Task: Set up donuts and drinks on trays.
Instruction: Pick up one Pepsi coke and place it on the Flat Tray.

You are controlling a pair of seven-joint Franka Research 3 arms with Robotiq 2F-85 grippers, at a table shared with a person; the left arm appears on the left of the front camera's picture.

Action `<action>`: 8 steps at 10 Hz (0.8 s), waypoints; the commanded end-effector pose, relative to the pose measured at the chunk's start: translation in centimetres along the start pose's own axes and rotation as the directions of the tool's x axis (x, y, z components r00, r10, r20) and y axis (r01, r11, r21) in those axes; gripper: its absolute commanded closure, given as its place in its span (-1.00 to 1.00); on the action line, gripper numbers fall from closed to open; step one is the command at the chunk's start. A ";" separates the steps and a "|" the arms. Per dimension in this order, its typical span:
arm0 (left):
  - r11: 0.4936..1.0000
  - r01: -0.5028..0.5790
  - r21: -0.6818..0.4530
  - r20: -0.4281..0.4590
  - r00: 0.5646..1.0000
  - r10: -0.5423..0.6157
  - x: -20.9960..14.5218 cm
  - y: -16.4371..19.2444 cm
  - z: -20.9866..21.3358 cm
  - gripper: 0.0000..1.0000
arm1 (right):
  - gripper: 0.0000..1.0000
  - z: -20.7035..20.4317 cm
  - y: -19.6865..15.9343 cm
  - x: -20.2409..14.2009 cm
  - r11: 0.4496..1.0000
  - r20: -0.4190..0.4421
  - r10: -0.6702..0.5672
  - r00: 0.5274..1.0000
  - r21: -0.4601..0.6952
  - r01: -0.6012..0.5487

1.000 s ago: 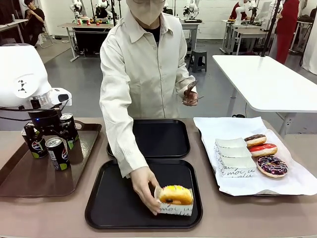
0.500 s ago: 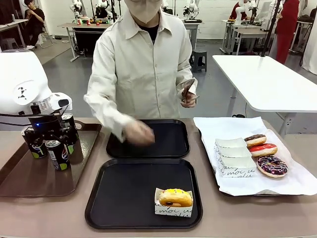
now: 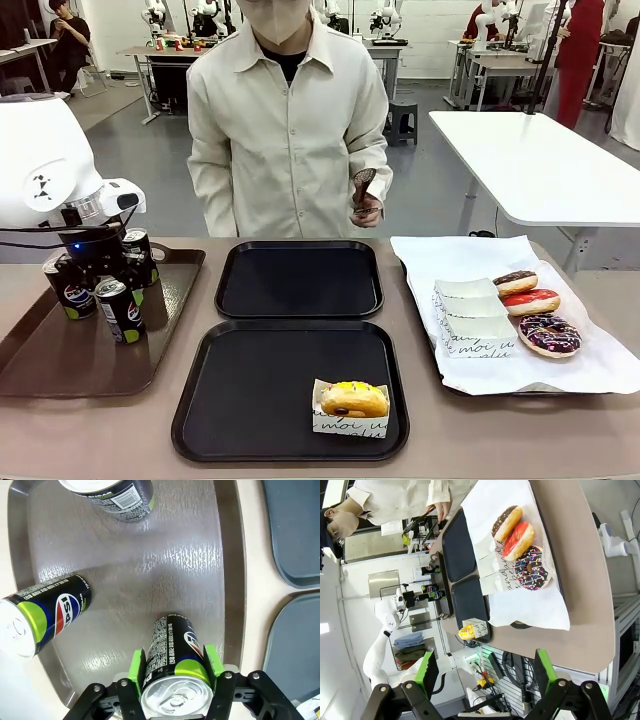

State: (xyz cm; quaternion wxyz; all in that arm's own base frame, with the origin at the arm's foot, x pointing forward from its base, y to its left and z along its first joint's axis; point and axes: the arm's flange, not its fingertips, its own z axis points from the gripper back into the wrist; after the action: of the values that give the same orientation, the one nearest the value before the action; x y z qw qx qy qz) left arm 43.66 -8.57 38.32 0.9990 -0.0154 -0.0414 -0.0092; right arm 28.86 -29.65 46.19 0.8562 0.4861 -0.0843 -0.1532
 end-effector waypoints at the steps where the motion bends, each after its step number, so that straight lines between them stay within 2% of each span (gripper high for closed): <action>1: 0.999 0.022 0.024 -0.009 1.000 -0.022 -0.8 0.0 -0.2 0.81 | -1.00 0.1 0.0 0.1 1.000 0.005 0.008 1.000 0.025 -0.008; 2: 0.999 0.027 0.035 -0.022 0.999 -0.026 -0.9 -0.1 0.3 1.00 | -1.00 0.1 0.0 0.1 1.000 0.005 0.008 1.000 0.025 -0.008; 4: 0.997 0.050 0.051 -0.129 0.991 -0.043 -2.5 -1.1 4.8 1.00 | -1.00 0.1 0.0 0.1 1.000 0.005 0.008 1.000 0.025 -0.008; 5: 0.995 0.096 0.037 -0.126 0.988 -0.090 -4.5 -1.7 8.4 1.00 | -1.00 0.1 0.0 0.1 1.000 0.005 0.008 1.000 0.025 -0.008; 6: 0.996 0.088 0.016 -0.122 0.989 -0.085 -6.0 -1.9 10.5 1.00 | -1.00 0.1 0.0 0.1 1.000 0.005 0.008 1.000 0.025 -0.008; 8: 0.998 0.065 -0.014 -0.057 0.996 -0.066 -8.5 -1.8 13.3 1.00 | -1.00 0.1 0.0 0.1 1.000 0.005 0.008 1.000 0.025 -0.008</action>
State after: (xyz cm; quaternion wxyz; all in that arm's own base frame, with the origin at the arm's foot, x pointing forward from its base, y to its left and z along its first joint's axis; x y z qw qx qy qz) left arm 34.76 -10.19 50.34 0.9990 -0.0018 0.0070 -0.0448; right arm 28.88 -29.63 46.17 0.8562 0.4862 -0.0838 -0.1530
